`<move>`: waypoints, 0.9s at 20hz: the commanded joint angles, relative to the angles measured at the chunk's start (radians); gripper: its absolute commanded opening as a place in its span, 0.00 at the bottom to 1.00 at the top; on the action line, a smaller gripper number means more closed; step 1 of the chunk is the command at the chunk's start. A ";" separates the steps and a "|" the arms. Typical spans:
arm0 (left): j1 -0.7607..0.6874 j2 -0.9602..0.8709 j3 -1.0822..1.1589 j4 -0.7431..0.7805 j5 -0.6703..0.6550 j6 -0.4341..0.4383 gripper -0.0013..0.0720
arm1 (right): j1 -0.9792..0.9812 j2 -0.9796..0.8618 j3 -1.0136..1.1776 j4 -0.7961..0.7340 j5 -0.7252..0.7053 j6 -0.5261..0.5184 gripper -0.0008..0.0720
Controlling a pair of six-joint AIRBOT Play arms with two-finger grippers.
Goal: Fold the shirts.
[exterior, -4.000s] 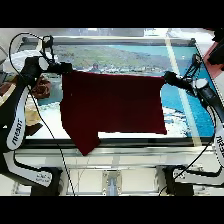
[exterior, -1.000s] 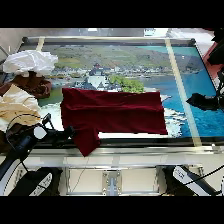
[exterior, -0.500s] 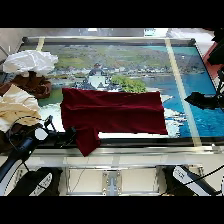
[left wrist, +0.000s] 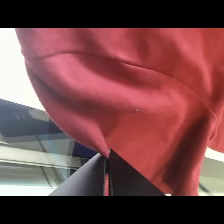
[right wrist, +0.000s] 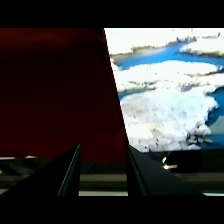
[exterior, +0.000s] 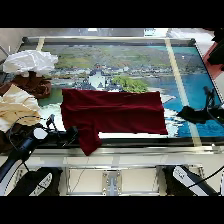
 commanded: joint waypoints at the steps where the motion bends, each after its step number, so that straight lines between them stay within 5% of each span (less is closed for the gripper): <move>1: 0.000 0.001 0.001 -0.035 -0.018 0.064 0.03 | 0.000 0.004 -0.211 0.006 0.003 0.062 0.49; 6: 0.000 0.001 0.001 -0.035 -0.018 0.071 0.03 | 0.000 0.004 -0.366 0.187 -0.128 0.061 0.49; 18: 0.000 0.001 0.001 -0.035 -0.018 0.079 0.03 | 0.001 0.004 -0.370 0.157 -0.275 0.139 0.49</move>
